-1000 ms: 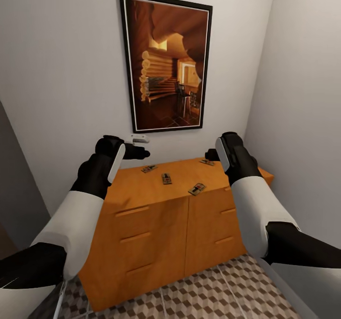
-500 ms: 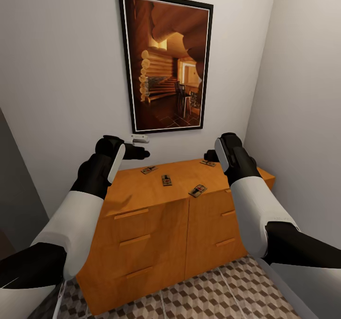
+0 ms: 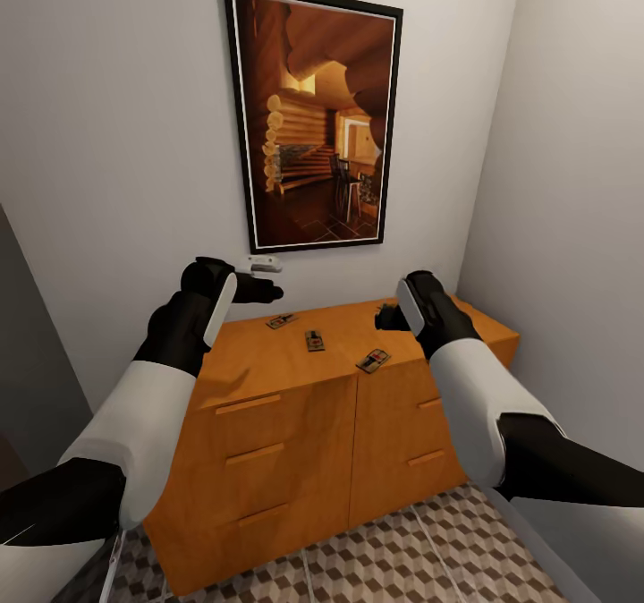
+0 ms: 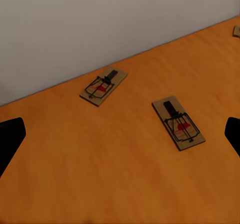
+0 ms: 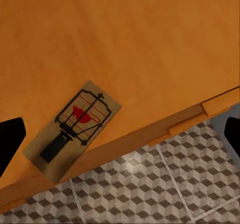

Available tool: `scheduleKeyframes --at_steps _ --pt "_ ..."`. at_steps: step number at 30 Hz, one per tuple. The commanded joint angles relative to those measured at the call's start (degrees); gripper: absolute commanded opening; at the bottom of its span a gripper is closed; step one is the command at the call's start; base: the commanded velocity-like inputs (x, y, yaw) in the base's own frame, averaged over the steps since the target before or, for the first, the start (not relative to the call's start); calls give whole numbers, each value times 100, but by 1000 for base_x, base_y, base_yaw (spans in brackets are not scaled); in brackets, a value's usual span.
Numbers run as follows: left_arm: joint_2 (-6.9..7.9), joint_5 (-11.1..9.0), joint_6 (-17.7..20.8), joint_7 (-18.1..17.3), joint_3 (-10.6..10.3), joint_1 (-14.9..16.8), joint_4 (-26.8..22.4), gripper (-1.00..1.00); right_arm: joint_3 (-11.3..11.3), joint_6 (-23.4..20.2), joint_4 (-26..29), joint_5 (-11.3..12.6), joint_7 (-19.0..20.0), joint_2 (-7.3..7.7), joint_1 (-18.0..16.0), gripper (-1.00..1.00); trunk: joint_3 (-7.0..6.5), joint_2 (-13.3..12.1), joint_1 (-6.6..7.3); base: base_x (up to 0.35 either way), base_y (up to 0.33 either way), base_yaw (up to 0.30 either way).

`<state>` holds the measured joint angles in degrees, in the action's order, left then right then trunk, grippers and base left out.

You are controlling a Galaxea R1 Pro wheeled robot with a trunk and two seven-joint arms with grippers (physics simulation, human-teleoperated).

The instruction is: Take the four mousetraps from the cabinet in the bathroom and place them on the bathroom floor. Make sure all four end up on the same floor surface, and ensure that at least two of them are either under or directly next to the same bathroom sink.

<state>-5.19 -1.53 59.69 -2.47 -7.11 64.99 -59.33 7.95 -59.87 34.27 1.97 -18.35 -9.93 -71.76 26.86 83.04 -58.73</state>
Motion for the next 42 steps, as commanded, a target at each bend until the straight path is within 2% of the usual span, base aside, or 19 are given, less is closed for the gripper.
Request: scheduleKeyframes --at_steps 1,7,17,28,42 --pt "1 -12 24 -4 0 5 -3 100 28 -13 -26 63 -33 -7 -5 100 7 4 0 0 0 0" --pt "-2 -14 22 -7 0 5 0 100 37 -13 -116 219 -39 -7 -5 100 7 4 0 0 0 0" --pt "0 -14 21 -3 0 5 11 100 39 -13 -145 320 -37 -7 -5 100 7 4 0 0 0 0" --pt "-1 -14 18 0 0 5 24 100 40 -13 -159 754 -49 -7 -85 100 7 4 0 15 0 0" --pt "0 -14 16 1 0 5 97 100 40 -13 -179 846 -74 -7 -109 100 7 4 0 51 0 0"
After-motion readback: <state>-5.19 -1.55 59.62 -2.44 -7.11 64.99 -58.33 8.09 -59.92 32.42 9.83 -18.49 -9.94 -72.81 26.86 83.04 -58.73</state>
